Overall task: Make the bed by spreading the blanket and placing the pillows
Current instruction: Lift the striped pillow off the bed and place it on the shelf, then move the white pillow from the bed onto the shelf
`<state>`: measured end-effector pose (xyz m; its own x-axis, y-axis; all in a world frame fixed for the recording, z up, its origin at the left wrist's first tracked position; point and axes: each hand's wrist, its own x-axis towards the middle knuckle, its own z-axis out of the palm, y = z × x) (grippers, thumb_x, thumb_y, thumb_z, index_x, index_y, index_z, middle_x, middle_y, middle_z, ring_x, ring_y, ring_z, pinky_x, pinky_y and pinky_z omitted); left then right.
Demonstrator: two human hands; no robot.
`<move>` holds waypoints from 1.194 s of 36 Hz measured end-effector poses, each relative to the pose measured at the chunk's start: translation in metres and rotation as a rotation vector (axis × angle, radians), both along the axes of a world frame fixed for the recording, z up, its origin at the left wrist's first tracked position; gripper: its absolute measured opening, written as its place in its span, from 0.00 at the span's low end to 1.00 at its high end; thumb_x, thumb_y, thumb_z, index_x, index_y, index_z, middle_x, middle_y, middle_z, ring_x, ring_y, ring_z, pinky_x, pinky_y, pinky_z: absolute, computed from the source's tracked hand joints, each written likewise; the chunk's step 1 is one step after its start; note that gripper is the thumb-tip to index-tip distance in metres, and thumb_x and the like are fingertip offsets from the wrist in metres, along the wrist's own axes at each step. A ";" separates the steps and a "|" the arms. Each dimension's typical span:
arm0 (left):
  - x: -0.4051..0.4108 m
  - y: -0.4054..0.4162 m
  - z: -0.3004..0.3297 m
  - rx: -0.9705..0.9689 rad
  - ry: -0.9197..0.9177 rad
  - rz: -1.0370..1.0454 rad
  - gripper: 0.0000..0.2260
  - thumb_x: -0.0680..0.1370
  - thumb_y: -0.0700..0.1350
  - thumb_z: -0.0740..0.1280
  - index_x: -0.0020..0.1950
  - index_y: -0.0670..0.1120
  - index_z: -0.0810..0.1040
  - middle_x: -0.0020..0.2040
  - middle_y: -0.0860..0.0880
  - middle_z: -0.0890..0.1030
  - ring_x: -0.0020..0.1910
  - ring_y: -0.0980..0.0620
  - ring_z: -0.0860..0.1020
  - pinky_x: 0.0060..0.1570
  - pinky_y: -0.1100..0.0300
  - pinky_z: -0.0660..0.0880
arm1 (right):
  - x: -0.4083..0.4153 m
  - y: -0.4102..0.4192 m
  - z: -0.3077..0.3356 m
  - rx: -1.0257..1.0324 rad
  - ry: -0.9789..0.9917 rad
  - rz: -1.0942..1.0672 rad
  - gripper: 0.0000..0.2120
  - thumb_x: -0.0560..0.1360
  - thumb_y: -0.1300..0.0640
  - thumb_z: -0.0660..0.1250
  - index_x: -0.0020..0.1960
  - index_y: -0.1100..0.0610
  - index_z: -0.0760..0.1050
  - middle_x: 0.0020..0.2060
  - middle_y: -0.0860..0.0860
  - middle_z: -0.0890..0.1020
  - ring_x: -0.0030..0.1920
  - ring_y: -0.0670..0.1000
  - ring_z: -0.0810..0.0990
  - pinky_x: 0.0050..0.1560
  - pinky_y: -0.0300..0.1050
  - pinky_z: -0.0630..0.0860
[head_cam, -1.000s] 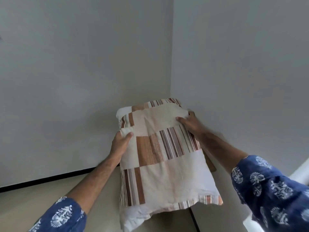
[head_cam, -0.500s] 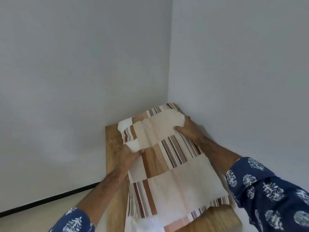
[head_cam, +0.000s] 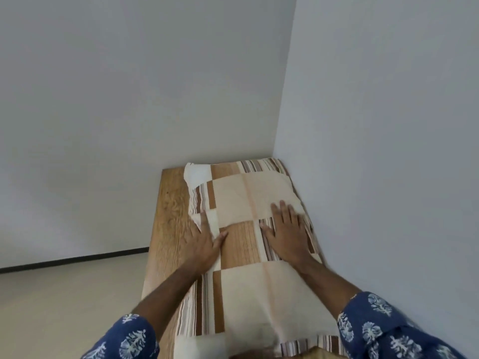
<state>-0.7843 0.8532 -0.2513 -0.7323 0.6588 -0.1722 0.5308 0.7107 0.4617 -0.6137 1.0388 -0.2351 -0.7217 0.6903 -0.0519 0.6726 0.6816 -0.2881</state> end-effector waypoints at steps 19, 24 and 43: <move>0.042 -0.192 0.031 -0.326 0.440 0.092 0.37 0.80 0.68 0.46 0.80 0.44 0.61 0.80 0.38 0.59 0.76 0.37 0.65 0.67 0.31 0.66 | -0.094 -0.164 0.028 0.156 0.032 0.845 0.37 0.80 0.34 0.48 0.81 0.56 0.61 0.79 0.58 0.65 0.78 0.59 0.64 0.77 0.64 0.59; 0.102 -0.327 0.041 -0.375 0.437 0.333 0.37 0.81 0.68 0.40 0.81 0.45 0.59 0.80 0.38 0.59 0.75 0.36 0.66 0.68 0.33 0.66 | -0.100 -0.294 0.028 0.169 0.043 1.166 0.37 0.80 0.34 0.49 0.80 0.57 0.62 0.77 0.58 0.68 0.76 0.60 0.68 0.75 0.65 0.64; 0.519 -0.721 0.052 -0.588 0.256 1.310 0.34 0.82 0.65 0.45 0.82 0.45 0.52 0.81 0.38 0.54 0.80 0.37 0.54 0.75 0.34 0.56 | 0.152 -0.794 0.034 0.217 0.180 2.149 0.36 0.82 0.35 0.47 0.82 0.56 0.57 0.79 0.58 0.65 0.78 0.61 0.64 0.75 0.66 0.61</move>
<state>-0.2651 0.1324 -0.1997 -0.7916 -0.6090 0.0491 -0.6110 0.7889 -0.0661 -0.4619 0.2452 -0.2013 -0.1751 -0.9840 0.0334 -0.9820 0.1720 -0.0781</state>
